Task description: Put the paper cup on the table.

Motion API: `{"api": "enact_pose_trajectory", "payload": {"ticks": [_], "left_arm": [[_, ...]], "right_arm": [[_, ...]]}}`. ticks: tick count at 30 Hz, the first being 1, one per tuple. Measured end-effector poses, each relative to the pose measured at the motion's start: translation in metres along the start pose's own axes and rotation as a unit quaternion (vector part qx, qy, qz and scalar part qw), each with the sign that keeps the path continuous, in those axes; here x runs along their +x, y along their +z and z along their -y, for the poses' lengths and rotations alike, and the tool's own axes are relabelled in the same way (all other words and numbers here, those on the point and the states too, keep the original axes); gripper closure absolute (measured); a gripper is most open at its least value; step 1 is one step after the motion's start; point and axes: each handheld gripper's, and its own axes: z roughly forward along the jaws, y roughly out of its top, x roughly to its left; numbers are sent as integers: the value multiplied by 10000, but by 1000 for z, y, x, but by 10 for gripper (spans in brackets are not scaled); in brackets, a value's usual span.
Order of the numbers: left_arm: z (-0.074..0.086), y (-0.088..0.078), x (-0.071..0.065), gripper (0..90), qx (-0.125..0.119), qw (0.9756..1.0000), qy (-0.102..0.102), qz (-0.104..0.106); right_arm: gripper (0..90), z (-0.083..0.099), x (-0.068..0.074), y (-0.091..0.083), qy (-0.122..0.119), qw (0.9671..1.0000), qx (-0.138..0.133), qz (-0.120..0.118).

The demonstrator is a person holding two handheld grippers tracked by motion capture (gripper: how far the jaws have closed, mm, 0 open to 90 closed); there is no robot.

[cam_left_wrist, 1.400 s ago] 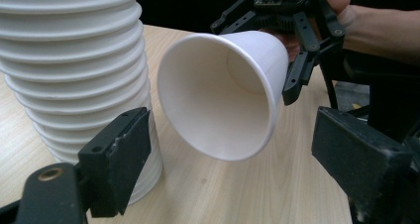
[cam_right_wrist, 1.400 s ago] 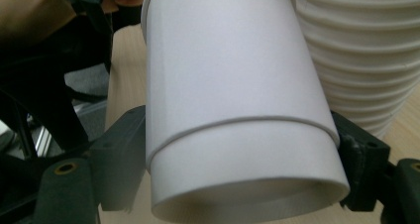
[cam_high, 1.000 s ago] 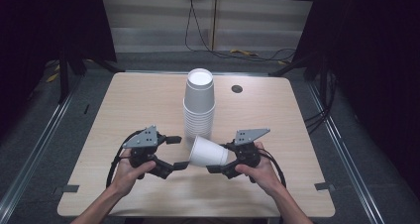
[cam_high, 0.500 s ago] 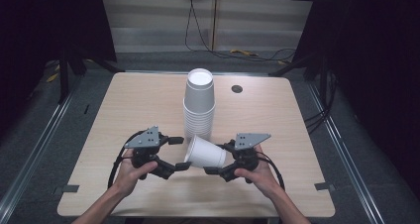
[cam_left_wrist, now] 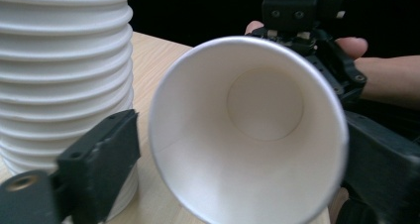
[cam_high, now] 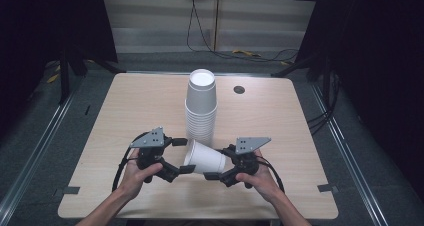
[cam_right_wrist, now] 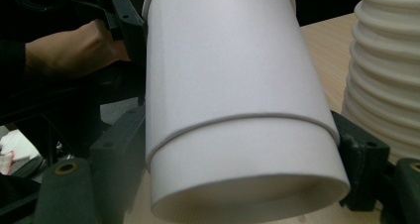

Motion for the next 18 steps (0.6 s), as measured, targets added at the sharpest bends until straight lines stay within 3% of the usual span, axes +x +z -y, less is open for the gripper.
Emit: {"api": "enact_pose_trajectory", "payload": {"ticks": [4, 11, 18], "left_arm": [[1, 2, 1, 5, 1, 9999, -47, 140], [2, 9, -3, 0, 82, 9999, -25, 96], [3, 12, -3, 0, 112, 9996, 29, 244]], "right_arm": [[213, 0, 2, 3, -42, 10000, -31, -56], [213, -1, 4, 5, -89, 9999, -68, -120], [213, 0, 5, 7, -118, 9998, -74, -158]]}}
